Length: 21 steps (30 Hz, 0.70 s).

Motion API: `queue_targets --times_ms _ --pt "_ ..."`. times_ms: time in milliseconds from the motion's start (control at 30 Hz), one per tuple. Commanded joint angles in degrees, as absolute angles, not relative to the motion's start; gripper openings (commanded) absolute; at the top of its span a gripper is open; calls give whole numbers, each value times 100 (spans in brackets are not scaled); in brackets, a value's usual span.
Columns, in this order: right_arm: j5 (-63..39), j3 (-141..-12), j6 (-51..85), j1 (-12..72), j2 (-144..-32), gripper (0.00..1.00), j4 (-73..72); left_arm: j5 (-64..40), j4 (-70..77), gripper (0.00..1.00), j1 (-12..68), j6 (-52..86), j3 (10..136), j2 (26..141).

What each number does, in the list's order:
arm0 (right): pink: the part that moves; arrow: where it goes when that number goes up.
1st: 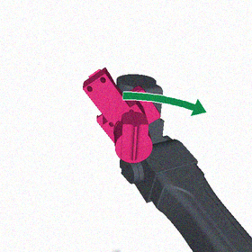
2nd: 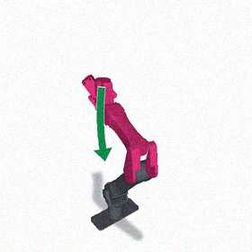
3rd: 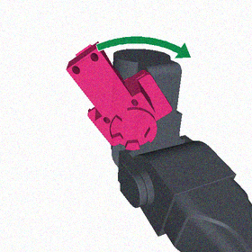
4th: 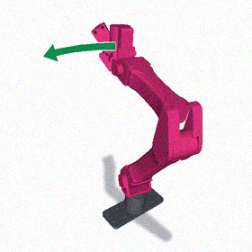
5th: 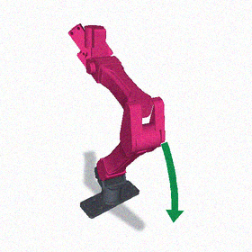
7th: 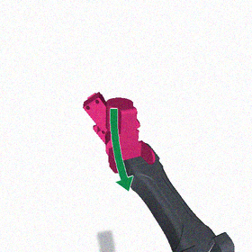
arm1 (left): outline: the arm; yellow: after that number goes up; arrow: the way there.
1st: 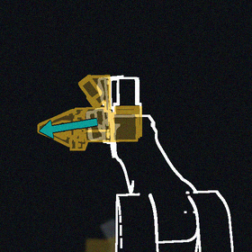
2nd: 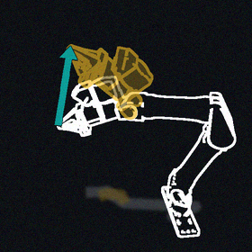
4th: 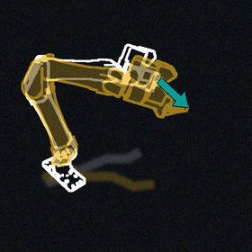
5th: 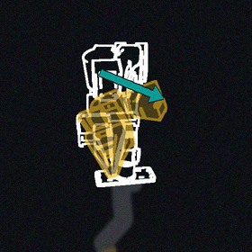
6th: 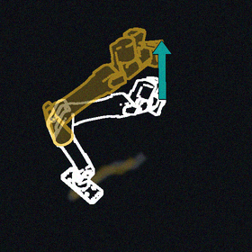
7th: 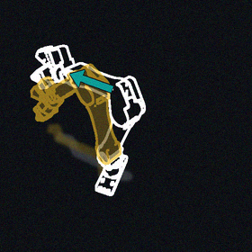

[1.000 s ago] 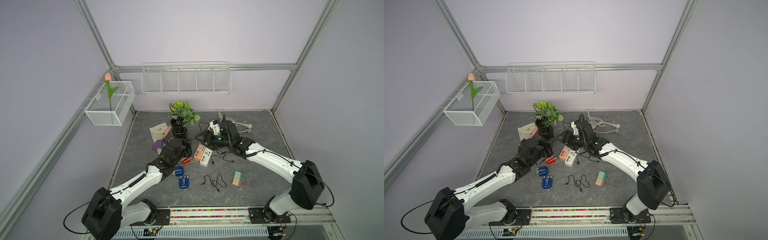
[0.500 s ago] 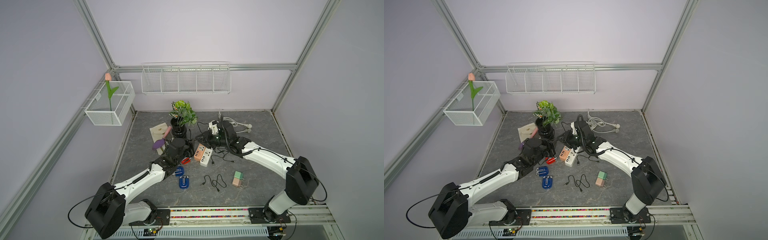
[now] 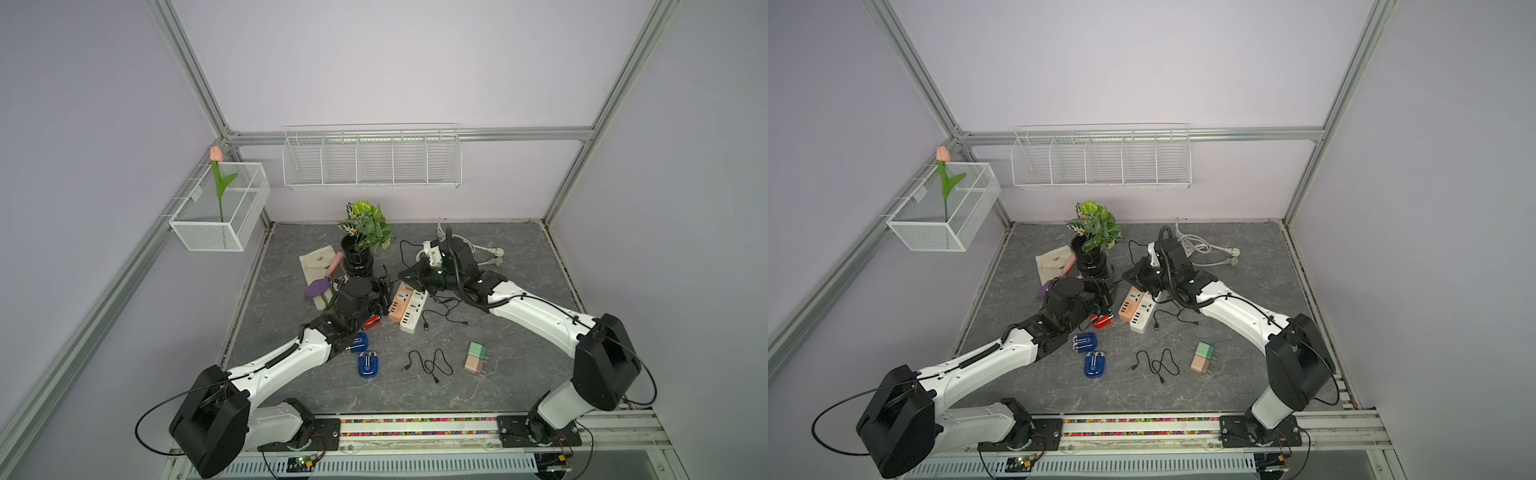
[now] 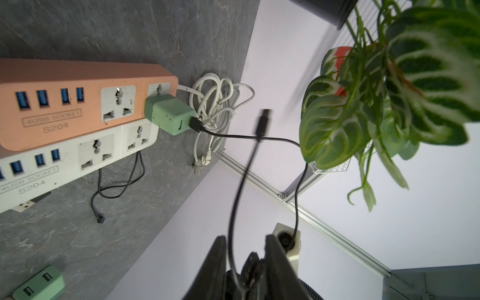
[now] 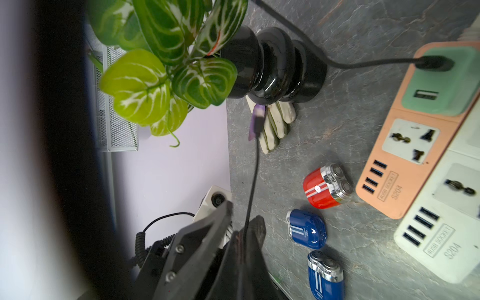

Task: Charge the electric shaver
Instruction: Pick up the charging cable from the center of the board.

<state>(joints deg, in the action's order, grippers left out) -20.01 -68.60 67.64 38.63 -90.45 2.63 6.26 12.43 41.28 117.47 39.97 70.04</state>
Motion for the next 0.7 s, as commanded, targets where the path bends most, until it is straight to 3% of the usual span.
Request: queue_targets --times_ms 0,133,267,500,667 --pt "-2265 -6742 6324 3682 -8551 7 761 750 775 51 4128 12041 3871 6566" --pt "-2834 -6624 5835 3503 -8268 7 1067 735 133 66 3789 11542 3664 5991" --pt "-3262 -6531 5442 3438 -8125 6 1193 138 -123 70 3361 11024 3721 5863" --pt "-3529 -6302 5498 3296 -7967 6 790 -1356 286 73 3221 11014 3933 6663" --pt "-3703 -6250 5687 3287 -8050 7 552 -1461 673 73 3226 11189 4158 7106"
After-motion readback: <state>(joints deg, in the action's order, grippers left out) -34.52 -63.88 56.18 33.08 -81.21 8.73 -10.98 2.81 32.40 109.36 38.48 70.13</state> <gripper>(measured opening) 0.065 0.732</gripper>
